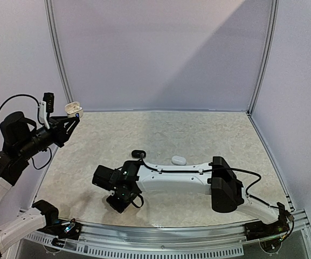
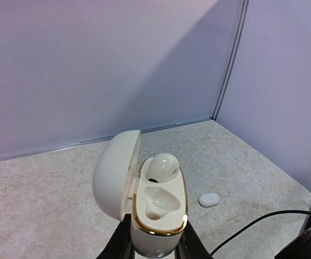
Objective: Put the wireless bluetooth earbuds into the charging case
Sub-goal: Move the left earbud to the center of the board.
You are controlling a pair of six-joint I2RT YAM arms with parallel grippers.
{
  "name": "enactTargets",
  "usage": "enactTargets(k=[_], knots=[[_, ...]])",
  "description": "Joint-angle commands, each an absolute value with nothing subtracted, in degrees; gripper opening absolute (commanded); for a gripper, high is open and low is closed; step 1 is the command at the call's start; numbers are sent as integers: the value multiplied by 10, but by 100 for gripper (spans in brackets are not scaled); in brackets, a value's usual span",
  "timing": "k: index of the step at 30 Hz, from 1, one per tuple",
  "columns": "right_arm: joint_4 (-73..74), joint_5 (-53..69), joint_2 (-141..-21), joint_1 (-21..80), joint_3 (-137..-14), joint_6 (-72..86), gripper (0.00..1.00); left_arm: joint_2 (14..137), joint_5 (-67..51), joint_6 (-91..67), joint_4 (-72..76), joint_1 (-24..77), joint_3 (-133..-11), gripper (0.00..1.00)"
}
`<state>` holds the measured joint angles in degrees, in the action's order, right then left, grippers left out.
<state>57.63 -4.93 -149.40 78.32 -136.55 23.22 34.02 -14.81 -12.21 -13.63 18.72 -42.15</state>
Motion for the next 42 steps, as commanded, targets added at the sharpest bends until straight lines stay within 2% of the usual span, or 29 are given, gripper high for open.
enactTargets(k=[1, 7, 16, 20, 23, 33, 39, 42], knots=[[628, -74, -1513, 804, -1375, 213, 39, 342, -155, -121, -135, 182, -417, 0], [646, -87, -1512, 804, -1372, 223, 32, 343, -156, -121, -138, 182, -419, 0], [635, -127, -1472, 803, -1309, 254, 16, 342, -153, -118, -144, 181, -420, 0], [657, -143, -1465, 794, -1287, 280, 13, 343, -154, -119, -142, 182, -421, 0], [661, -155, -1441, 782, -1222, 325, 12, 343, -156, -118, -141, 182, -423, 0], [555, -139, -1262, 722, -886, 499, 13, 344, -190, -114, -144, 182, -422, 0], [539, -120, -1225, 706, -826, 539, 17, 346, -212, -111, -142, 187, -422, 0], [546, -107, -1229, 701, -834, 541, 25, 348, -212, -110, -138, 190, -420, 0]])
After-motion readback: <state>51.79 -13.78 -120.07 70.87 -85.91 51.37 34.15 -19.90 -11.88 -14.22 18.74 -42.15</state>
